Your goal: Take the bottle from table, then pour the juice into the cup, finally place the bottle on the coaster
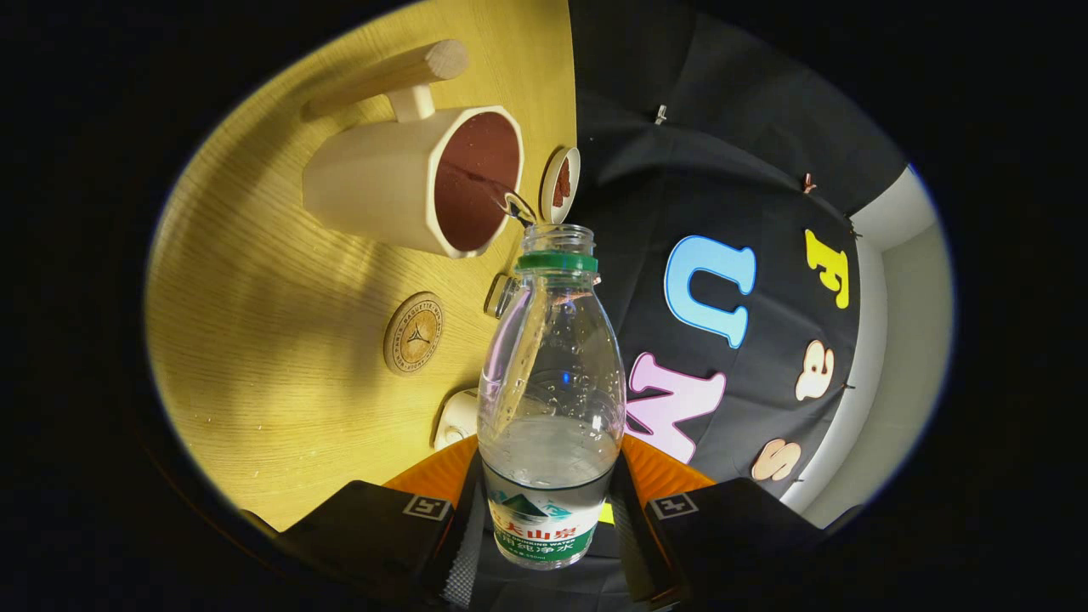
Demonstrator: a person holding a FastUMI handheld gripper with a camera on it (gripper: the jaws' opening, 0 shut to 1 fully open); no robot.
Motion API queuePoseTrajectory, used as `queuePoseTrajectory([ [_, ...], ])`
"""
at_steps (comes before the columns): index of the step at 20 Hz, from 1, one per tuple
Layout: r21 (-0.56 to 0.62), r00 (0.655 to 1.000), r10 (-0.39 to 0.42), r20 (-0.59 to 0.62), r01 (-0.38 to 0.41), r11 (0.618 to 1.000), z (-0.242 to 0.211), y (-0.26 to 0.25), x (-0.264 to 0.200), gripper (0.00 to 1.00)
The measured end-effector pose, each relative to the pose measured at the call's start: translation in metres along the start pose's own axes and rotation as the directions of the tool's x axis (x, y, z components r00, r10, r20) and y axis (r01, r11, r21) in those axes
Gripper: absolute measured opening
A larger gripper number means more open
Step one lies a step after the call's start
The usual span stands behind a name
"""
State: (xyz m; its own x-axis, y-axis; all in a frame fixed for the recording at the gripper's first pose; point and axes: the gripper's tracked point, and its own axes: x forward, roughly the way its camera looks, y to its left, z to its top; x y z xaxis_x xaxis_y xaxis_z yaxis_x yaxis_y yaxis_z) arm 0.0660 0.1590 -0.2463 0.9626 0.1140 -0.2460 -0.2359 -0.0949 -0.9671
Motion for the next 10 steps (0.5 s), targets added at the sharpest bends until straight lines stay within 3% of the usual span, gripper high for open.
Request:
queuePoseTrajectory([
  [10,-0.054,1.000,-0.012,0.008,0.013,0.998,-0.0008,-0.0053,0.0016,0.69],
])
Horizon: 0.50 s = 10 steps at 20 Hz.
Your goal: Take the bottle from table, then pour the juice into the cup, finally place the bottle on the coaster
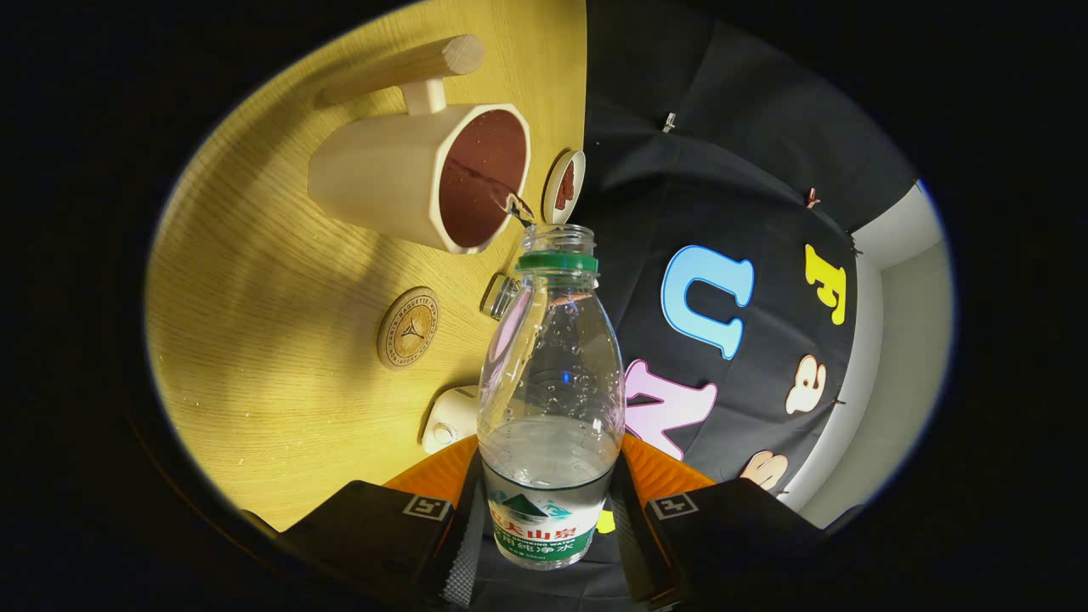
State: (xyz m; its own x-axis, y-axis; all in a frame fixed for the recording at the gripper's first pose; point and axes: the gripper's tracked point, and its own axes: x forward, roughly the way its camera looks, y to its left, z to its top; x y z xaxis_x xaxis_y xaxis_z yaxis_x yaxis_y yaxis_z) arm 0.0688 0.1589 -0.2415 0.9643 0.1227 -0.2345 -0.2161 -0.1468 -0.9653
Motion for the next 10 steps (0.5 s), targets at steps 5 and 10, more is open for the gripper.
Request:
queuePoseTrajectory([
  [5,-0.035,1.000,-0.006,0.012,0.006,0.999,0.005,-0.003,-0.001,0.69],
  [10,-0.072,0.999,-0.020,0.026,0.022,0.997,0.005,-0.012,0.000,0.69],
])
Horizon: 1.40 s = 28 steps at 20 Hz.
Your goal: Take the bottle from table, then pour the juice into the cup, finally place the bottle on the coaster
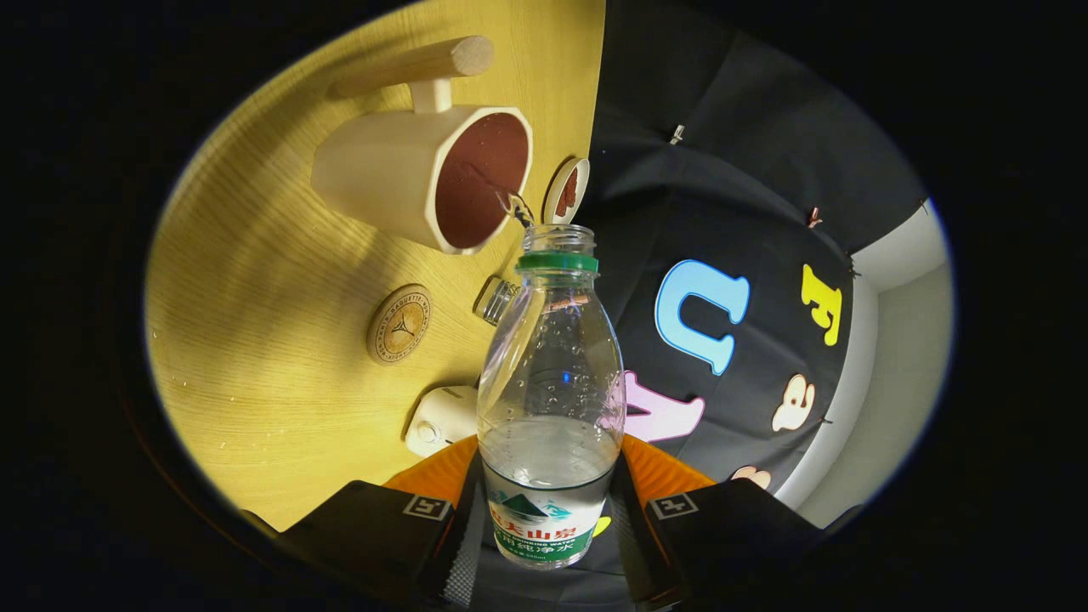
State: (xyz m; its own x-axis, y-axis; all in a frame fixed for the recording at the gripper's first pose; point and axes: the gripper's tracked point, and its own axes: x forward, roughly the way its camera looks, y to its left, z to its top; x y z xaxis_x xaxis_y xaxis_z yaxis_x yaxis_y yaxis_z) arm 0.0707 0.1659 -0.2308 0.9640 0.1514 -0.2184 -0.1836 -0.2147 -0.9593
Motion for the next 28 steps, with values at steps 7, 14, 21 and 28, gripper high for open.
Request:
queuePoseTrajectory([
  [7,-0.069,1.000,-0.015,0.021,0.017,0.997,0.000,-0.010,0.002,0.69],
  [14,-0.134,0.999,-0.006,0.047,0.013,0.991,0.004,-0.007,0.000,0.69],
  [21,-0.210,0.997,-0.022,0.072,0.036,0.977,0.006,-0.032,0.005,0.69],
  [28,-0.263,0.994,-0.027,0.109,0.055,0.963,0.008,-0.042,0.005,0.69],
])
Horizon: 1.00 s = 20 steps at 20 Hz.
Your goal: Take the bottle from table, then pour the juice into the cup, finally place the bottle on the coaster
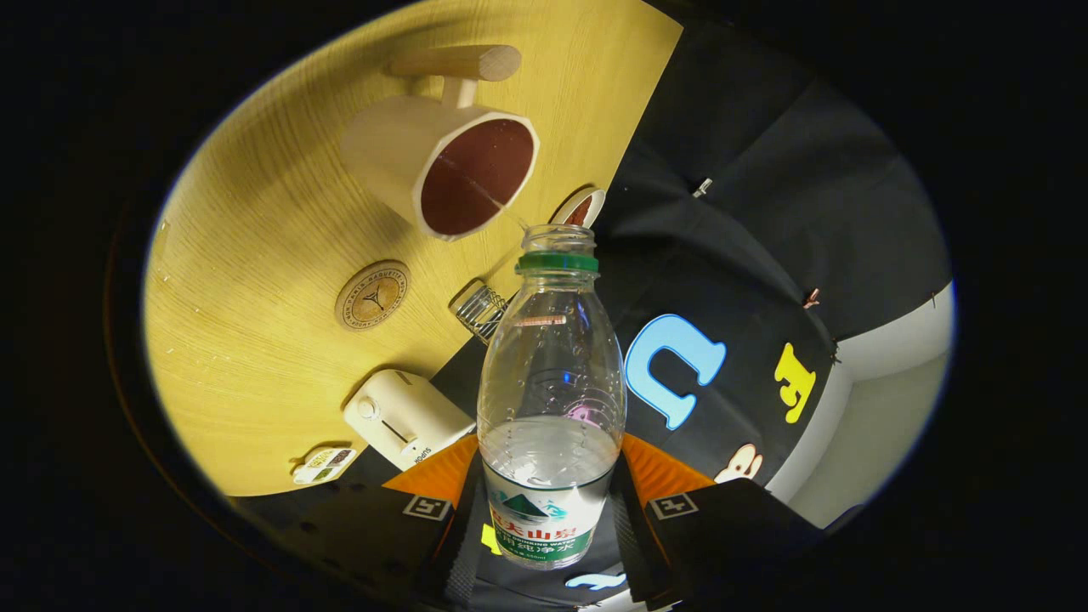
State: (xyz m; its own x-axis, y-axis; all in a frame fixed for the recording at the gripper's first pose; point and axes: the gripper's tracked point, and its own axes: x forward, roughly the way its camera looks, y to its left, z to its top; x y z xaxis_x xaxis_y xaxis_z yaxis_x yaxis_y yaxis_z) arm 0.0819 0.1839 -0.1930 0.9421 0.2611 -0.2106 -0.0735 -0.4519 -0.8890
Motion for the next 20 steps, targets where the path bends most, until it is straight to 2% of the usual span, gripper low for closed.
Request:
queuePoseTrajectory([
  [7,0.030,1.000,0.012,0.009,-0.012,0.999,0.003,0.008,-0.002,0.69],
  [10,0.158,0.999,0.051,-0.005,-0.049,0.986,0.002,0.025,-0.002,0.69],
  [12,0.279,0.996,0.086,-0.014,-0.079,0.957,0.006,0.039,-0.003,0.69],
  [14,0.424,0.993,0.118,-0.019,-0.099,0.900,0.010,0.051,-0.006,0.69],
  [16,0.563,0.991,0.130,-0.011,-0.101,0.820,0.018,0.054,-0.008,0.69],
  [18,0.689,0.991,0.136,0.004,-0.102,0.718,0.026,0.054,-0.006,0.69],
  [20,0.805,0.990,0.137,0.029,-0.105,0.584,0.033,0.050,-0.007,0.70],
])
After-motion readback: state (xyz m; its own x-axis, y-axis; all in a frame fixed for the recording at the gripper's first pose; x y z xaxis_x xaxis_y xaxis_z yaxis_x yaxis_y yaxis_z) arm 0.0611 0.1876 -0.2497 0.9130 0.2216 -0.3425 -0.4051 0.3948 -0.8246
